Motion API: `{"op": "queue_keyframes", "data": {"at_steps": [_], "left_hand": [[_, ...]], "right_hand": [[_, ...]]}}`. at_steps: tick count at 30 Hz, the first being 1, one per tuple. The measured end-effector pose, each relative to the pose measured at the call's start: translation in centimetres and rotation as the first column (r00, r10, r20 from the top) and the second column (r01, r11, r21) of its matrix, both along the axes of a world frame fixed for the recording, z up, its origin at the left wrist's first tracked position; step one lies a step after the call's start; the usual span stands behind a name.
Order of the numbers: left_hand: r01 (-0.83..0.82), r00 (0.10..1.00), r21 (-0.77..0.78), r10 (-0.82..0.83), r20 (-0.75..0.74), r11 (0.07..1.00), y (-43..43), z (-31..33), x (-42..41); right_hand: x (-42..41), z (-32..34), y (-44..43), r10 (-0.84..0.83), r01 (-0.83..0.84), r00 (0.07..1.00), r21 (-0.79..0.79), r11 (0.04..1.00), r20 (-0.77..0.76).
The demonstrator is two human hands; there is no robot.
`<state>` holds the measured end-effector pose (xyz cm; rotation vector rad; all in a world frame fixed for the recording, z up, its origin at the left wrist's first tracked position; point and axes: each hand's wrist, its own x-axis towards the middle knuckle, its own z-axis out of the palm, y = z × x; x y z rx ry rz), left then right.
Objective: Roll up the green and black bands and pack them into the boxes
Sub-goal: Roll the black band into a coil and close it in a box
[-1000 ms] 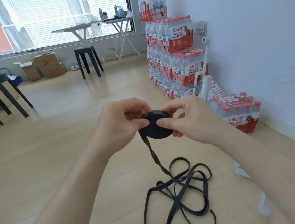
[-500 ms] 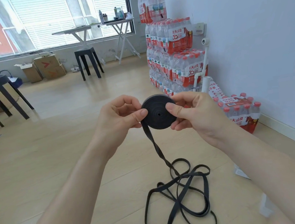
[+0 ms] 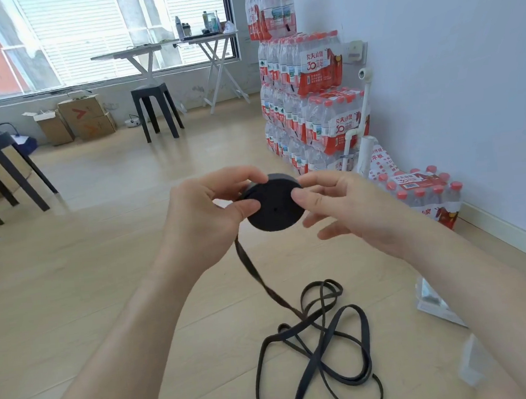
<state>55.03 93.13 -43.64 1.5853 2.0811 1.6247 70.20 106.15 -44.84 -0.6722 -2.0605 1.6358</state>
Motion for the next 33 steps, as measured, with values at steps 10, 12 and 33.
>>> {"op": "queue_keyframes", "data": {"at_steps": [10, 12, 33], "left_hand": [[0.069, 0.995, -0.118, -0.076, -0.058, 0.991, 0.5, -0.7, 0.2], [0.061, 0.998, -0.065, -0.06, 0.019, 0.996, 0.7, -0.8, 0.1], [0.09, 0.928, -0.035, -0.071, 0.367, 0.995, 0.8, -0.9, -0.8]], "right_hand": [[-0.6, 0.0, -0.6, -0.06, 0.043, 0.998, 0.513, 0.857, 0.016], [-0.5, 0.0, -0.3, -0.083, 0.083, 0.996, 0.439, 0.895, -0.019], [-1.0, -1.0, -0.1, -0.17, 0.148, 0.961, -0.114, 0.982, -0.219]]}}
